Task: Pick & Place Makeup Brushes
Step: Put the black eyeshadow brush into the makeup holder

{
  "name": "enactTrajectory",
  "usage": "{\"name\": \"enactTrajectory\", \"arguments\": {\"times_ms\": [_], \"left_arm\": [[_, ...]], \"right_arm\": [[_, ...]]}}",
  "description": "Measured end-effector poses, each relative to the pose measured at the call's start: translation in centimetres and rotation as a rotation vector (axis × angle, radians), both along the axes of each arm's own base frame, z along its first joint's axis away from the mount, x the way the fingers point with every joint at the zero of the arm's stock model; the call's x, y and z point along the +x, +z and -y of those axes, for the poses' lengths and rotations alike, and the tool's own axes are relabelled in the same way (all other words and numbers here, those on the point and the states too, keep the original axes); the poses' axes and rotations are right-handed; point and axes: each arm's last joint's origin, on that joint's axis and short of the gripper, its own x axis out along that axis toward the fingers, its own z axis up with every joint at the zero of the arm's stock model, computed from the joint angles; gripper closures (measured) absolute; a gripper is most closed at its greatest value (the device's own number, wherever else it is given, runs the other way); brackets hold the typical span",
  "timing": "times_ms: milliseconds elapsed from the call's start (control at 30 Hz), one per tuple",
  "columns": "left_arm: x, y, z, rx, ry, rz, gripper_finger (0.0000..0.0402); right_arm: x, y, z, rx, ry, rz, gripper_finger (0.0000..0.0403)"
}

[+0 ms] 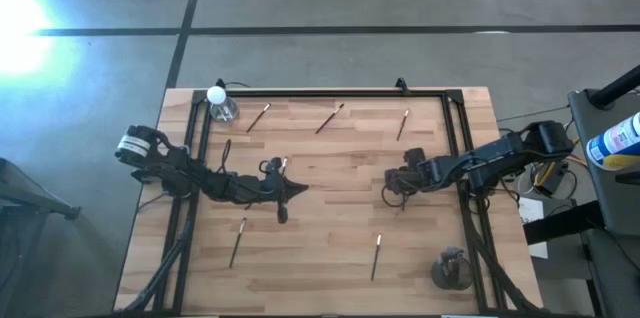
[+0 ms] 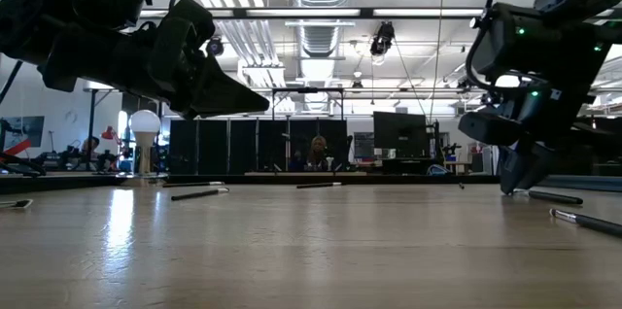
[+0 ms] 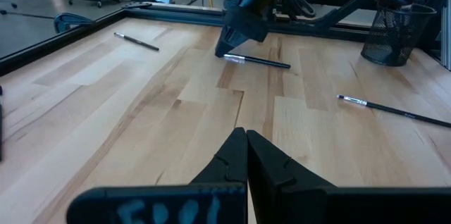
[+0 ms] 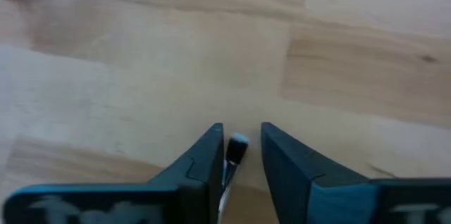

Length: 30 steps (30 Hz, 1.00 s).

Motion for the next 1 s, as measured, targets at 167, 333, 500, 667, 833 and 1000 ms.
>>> {"name": "enactTrajectory", "arguments": {"times_ms": [167,333,500,667,833,1000], "left_arm": [[0.0,-0.1,0.0,0.0,0.001,-0.012,0.0402],[0.0,-0.1,0.0,-0.012,0.004,-0.01,0.0402],[0.1,0.2,0.1,-0.036,-0.042,0.019,0.0402],[0.1,1.2,0.7,-0.051,-0.142,0.14,0.0395],[0.6,0.9,0.9,-0.057,-0.151,0.209,0.0361],[2.2,0.6,1.3,-0.087,-0.157,0.289,0.0326]], "right_arm": [[0.4,-0.3,0.0,-0.018,0.051,-0.031,0.0367],[1.3,0.5,-0.2,-0.046,0.147,-0.019,0.0393],[3.6,2.2,-1.3,-0.17,0.307,0.107,0.0394],[6.9,4.8,-3.7,-0.384,0.549,0.41,0.0394],[8.8,7.0,-6.0,-0.585,0.71,0.654,0.0394],[10.8,7.2,-7.7,-0.719,0.787,0.794,0.0394]]}}
